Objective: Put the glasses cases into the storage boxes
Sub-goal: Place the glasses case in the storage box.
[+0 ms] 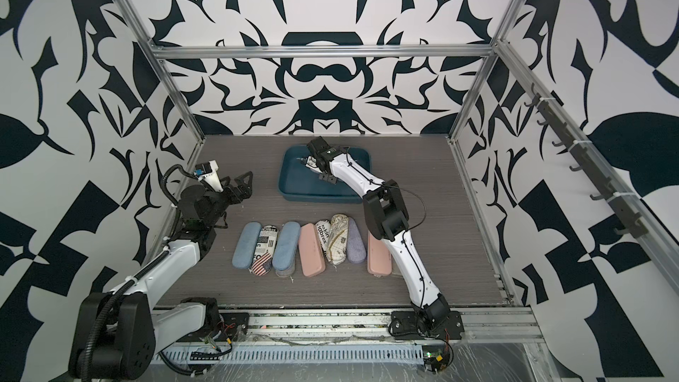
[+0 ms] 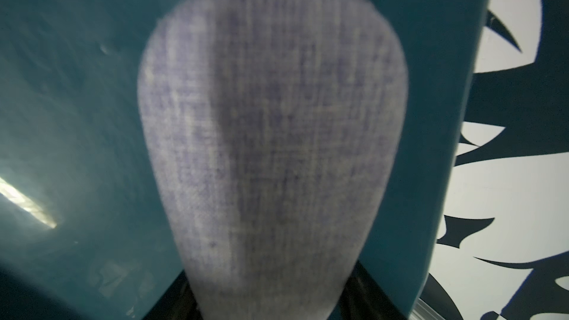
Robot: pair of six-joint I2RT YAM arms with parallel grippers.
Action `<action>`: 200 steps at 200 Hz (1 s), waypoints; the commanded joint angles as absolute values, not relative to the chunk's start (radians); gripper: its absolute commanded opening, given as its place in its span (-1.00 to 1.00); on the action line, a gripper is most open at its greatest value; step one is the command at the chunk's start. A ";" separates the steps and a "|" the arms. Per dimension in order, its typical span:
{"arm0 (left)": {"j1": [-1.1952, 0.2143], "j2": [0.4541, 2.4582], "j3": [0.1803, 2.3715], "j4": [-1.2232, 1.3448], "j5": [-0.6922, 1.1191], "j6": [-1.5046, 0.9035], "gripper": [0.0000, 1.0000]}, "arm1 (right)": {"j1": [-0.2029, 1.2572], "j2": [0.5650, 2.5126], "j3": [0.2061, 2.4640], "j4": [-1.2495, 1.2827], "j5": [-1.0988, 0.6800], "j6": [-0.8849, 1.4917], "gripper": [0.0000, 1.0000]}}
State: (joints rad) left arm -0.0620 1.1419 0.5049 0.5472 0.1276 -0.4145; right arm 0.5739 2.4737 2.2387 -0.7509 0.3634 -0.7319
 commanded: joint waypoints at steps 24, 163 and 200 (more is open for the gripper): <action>-0.063 1.145 0.495 0.559 0.118 -0.412 0.98 | 0.543 2.449 2.274 -0.731 0.354 -0.726 -0.25; -0.063 1.170 0.508 0.560 0.120 -0.413 0.99 | 0.524 2.474 2.276 -0.767 0.342 -0.719 -0.23; -0.063 1.173 0.511 0.561 0.120 -0.414 0.98 | 0.524 2.465 2.308 -0.848 0.327 -0.633 -0.28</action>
